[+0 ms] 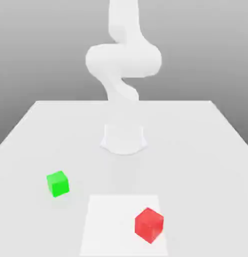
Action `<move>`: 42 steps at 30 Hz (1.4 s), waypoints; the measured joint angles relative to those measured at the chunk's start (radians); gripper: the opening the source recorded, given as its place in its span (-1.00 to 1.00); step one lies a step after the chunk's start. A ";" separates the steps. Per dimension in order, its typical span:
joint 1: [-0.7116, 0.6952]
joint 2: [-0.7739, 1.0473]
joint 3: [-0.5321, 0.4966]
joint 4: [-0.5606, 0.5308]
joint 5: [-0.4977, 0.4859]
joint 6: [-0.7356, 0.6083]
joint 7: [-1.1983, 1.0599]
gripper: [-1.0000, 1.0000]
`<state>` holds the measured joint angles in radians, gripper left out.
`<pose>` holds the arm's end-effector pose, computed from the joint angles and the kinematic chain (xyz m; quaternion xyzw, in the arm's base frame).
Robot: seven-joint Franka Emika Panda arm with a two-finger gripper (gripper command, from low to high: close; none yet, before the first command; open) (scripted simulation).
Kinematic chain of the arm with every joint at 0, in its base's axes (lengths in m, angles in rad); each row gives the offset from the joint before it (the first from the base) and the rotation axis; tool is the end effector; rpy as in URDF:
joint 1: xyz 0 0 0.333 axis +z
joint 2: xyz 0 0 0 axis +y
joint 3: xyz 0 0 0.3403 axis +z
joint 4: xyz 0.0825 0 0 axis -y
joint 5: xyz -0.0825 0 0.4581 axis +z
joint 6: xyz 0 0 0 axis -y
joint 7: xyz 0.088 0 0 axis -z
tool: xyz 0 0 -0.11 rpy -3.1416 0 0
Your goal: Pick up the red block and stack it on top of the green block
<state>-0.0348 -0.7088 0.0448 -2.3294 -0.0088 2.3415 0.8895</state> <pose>0.4417 0.0096 0.6797 -0.8474 0.3967 -0.3258 0.1355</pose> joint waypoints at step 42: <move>-0.079 0.845 0.178 -0.279 -0.073 0.400 0.837 -1.00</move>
<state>-0.1134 0.1361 0.2232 -2.6084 -0.0818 2.7411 1.7262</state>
